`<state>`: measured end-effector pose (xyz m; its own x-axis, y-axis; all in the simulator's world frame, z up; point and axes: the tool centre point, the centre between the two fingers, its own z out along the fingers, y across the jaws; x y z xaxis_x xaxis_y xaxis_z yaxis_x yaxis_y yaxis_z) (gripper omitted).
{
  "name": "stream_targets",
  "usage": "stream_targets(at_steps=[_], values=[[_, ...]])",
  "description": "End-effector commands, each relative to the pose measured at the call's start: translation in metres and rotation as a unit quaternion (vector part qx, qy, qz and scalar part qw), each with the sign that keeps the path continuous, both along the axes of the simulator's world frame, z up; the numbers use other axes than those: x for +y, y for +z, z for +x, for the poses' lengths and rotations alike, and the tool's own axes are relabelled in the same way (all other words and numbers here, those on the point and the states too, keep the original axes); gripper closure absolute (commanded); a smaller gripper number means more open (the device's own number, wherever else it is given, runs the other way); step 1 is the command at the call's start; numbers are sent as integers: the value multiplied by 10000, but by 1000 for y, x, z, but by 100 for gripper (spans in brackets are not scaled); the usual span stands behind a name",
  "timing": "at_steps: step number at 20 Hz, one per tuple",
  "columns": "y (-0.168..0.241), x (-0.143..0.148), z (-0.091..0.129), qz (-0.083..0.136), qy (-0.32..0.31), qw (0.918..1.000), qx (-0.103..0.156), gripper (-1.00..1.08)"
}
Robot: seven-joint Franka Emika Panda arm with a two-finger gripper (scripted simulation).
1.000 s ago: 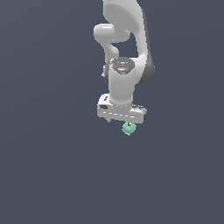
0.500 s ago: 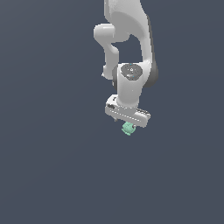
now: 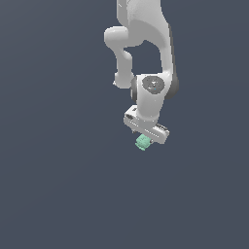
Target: Pick up the object and move it to a goal position.
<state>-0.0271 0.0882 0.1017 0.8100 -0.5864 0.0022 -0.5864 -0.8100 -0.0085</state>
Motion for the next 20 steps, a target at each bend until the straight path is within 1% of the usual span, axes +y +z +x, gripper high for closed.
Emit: stream_targets(at_steps=[1,9,15,20], values=[[-4,4,-3,-8,-185,9998,12,-92],[-11,11,-9,-25,-490,9988,33,-92],[-13,11,-9,-25,-495,9988,36,-92],[-28,11,-10,-26,-502,9987,35,-92]])
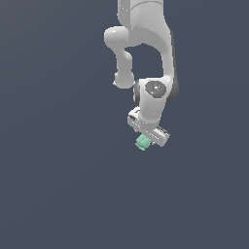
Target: Pick up the object and move it to a goal position.
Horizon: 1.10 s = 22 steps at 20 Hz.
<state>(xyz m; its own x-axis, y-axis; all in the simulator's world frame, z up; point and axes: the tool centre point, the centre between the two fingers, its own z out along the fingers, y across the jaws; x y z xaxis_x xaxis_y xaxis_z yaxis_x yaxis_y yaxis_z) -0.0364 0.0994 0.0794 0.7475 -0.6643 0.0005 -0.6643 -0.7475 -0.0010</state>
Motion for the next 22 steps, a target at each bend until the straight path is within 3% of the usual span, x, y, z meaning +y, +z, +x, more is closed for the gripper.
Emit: stream_targets(at_steps=[1,11,12,22], values=[[-11,0,-1,-2,-5,10000,5,-92],[-40,0,0,-2,-15,10000,5,-92],[-40,0,0,-2,-15,10000,5,108],[-39,1,0,1,-14,10000,-2,108]])
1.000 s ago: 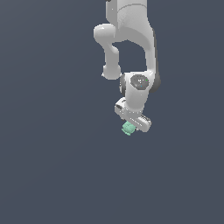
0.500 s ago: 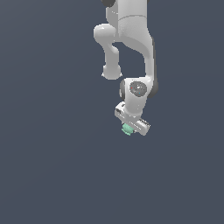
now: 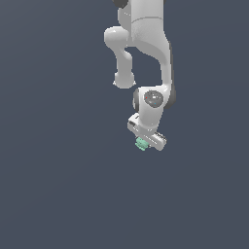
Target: Pick up the object and move it to a goal position.
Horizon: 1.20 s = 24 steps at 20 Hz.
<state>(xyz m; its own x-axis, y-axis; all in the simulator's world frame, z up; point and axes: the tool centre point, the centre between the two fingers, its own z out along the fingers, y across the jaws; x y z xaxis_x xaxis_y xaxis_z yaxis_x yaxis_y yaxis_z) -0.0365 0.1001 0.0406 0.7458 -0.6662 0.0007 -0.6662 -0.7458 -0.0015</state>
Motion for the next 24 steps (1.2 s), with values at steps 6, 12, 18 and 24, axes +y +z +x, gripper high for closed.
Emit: stream_targets(at_steps=[6,12,18,24], values=[[3,4,6,0,-1,10000,1,108],[13,17,23,-3,-1,10000,2,108],[28,36,50,-3,-1,10000,2,108],[44,58,80,-6,-2,10000,5,108]])
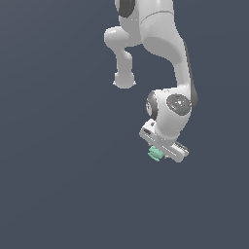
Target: Pick up the object and move it to a goal position.
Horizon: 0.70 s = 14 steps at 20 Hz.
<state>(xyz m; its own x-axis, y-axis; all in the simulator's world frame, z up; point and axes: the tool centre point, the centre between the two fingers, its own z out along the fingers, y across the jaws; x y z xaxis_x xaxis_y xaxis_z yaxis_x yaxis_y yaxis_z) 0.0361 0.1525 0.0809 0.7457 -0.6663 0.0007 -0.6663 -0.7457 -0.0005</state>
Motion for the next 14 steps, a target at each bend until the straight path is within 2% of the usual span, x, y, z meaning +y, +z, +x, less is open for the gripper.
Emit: stream_targets(at_steps=[1,7,14], values=[[6,8,12,-2,-2,10000,2,108],[16,21,31,-2,-2,10000,2,108],[22,29,42,-2,-2,10000,2,108]])
